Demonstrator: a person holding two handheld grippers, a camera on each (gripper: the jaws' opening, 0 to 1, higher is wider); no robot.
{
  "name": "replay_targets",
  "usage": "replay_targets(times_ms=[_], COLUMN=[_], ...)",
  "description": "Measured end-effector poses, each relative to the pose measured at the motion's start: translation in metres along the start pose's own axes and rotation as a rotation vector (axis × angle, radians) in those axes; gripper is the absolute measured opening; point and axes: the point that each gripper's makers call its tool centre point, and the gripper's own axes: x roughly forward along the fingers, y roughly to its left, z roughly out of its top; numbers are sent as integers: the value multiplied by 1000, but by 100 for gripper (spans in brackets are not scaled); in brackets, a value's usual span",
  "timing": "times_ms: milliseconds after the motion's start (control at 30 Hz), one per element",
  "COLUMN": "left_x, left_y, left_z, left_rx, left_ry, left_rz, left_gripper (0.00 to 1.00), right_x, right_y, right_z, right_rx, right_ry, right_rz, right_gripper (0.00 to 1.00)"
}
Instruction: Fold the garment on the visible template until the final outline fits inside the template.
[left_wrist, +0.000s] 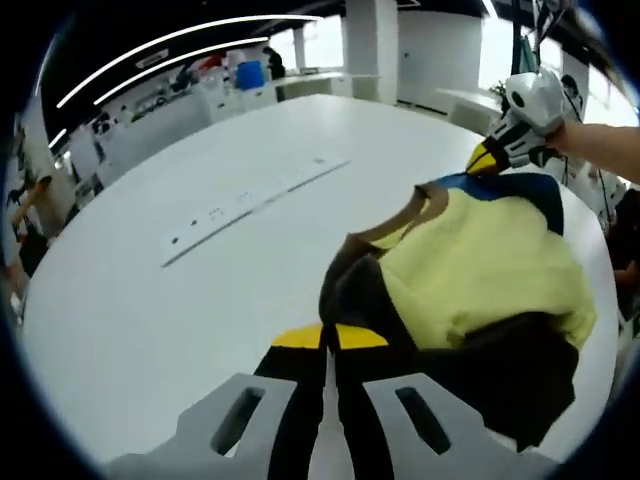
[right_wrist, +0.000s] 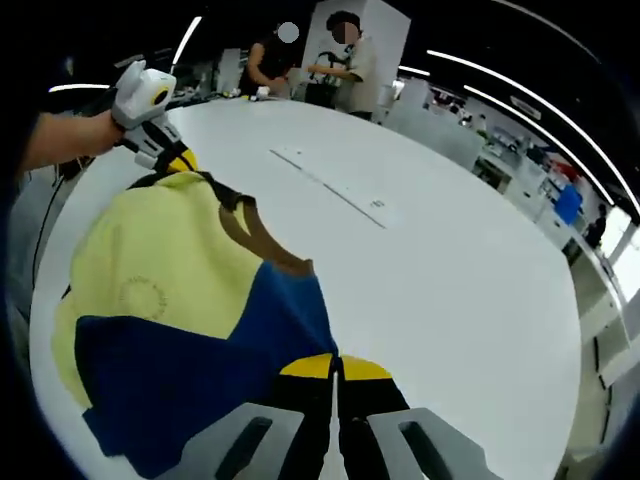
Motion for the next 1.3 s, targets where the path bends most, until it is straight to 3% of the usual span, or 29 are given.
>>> replay_targets(times_ms=[233, 433, 567, 667, 833, 1300], left_x=[2, -6, -10, -14, -23, -44], left_y=[2, 5, 3, -3, -6, -23], left_z=[2, 8, 9, 8, 11, 18], left_rx=[-8, -28, -54, -70, -57, -47], left_ry=[15, -11, -32, -36, -49, -99], left_rz=[8, 22, 2, -18, -17, -28], left_gripper=[0, 0, 8, 16, 19, 37], right_x=[1, -4, -8, -11, -19, -45], right_y=[-3, -3, 3, 4, 7, 18], right_z=[2, 7, 17, 19, 30, 27], right_rx=[6, 46, 75, 77, 94, 146], right_ry=[18, -7, -73, -78, -130, -194], right_rz=[-13, -18, 9, 8, 11, 18], right_gripper=[0, 0, 3, 7, 11, 23])
